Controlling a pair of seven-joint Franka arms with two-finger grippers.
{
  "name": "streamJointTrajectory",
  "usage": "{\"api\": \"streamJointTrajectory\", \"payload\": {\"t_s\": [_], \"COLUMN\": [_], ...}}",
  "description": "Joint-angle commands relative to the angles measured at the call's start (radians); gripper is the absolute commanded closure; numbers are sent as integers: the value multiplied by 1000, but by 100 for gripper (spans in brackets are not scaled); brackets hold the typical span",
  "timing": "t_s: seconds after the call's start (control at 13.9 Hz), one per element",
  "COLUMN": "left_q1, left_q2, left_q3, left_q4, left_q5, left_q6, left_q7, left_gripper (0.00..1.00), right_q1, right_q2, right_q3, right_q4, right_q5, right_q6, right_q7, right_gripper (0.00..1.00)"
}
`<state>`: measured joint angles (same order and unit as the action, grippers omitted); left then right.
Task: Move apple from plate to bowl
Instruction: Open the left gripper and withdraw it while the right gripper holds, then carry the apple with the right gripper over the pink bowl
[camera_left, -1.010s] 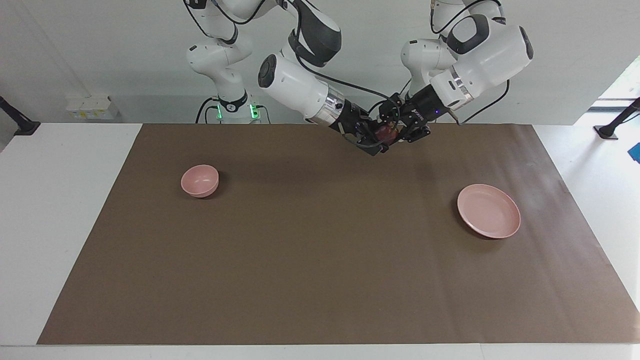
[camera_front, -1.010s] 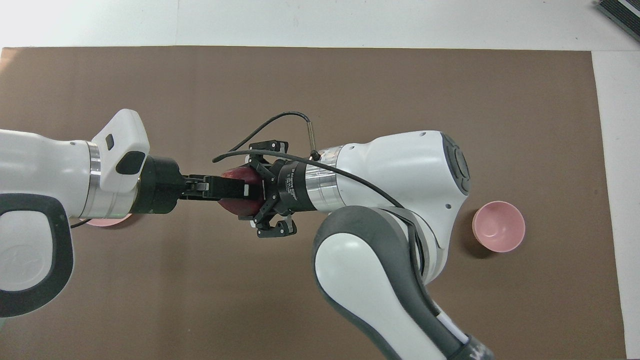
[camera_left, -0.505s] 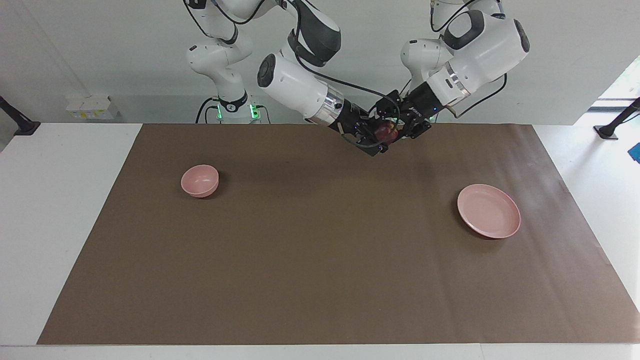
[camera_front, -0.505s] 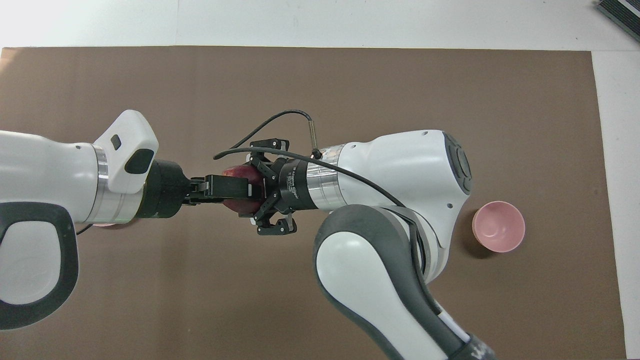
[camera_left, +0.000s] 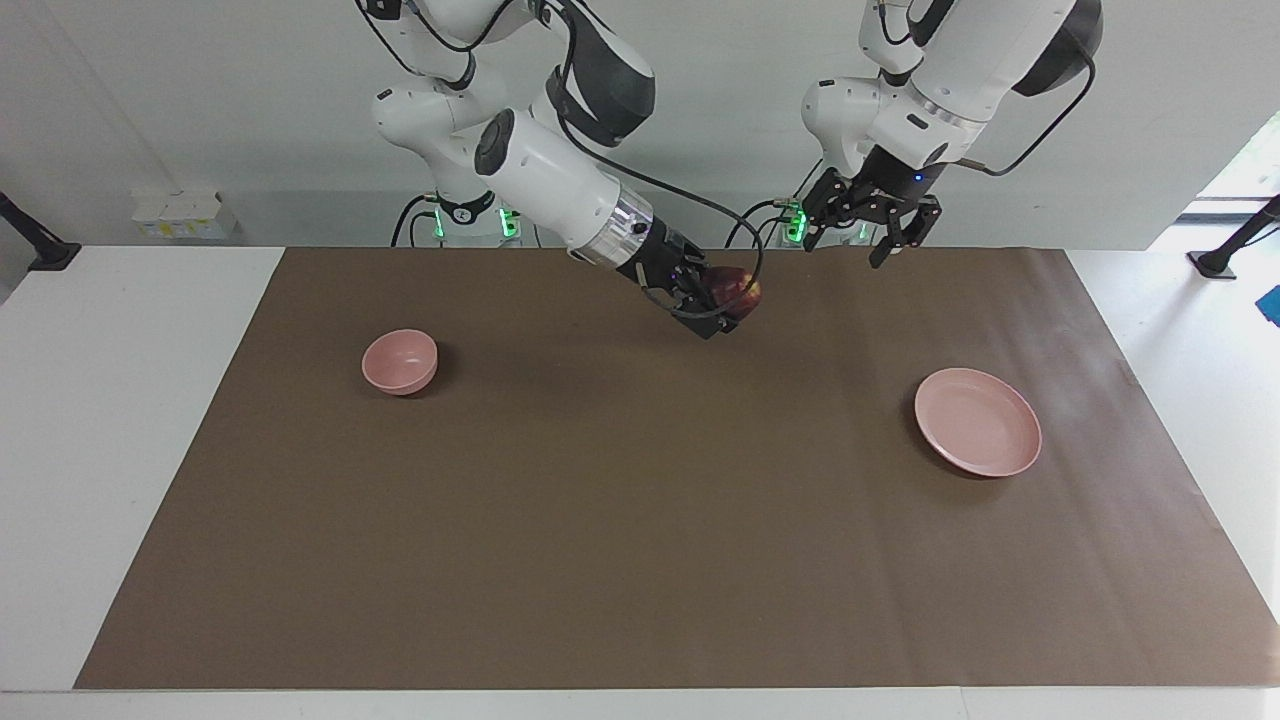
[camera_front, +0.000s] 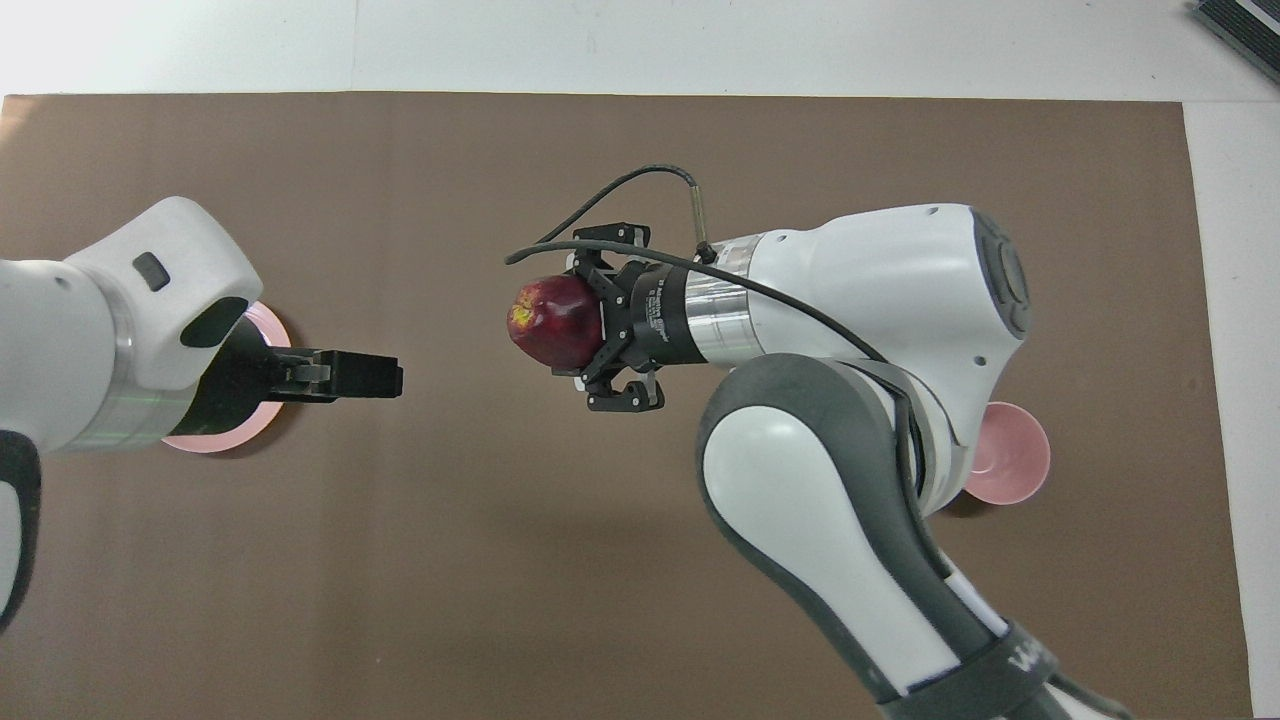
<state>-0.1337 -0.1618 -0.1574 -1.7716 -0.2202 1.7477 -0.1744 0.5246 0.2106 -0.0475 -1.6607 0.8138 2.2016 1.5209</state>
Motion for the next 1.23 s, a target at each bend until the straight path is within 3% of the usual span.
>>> {"api": "streamJointTrajectory", "payload": {"t_s": [0.0, 0.22, 0.43, 0.65, 1.15], "left_q1": [52, 91, 132, 163, 210], "left_q2": [33, 42, 117, 143, 15], "left_q3": [-5, -2, -1, 1, 10], "left_q4": [69, 84, 217, 259, 51], "left_q5": [150, 243, 245, 246, 240], "left_q6": [-69, -74, -215, -229, -179], "left_q7": [1, 30, 73, 134, 208], "left_gripper": [0, 0, 0, 0, 0], "right_q1": [-46, -67, -87, -150, -285], "right_q2": [-2, -5, -22, -40, -94], "right_q3": [6, 5, 5, 3, 3], "right_q4": [42, 84, 98, 98, 87], "right_q5": [-137, -312, -491, -547, -764], "right_q6": [-61, -152, -267, -335, -482], "right_q7": [-25, -94, -282, -480, -1109], "right_gripper": [100, 100, 100, 100, 100]}}
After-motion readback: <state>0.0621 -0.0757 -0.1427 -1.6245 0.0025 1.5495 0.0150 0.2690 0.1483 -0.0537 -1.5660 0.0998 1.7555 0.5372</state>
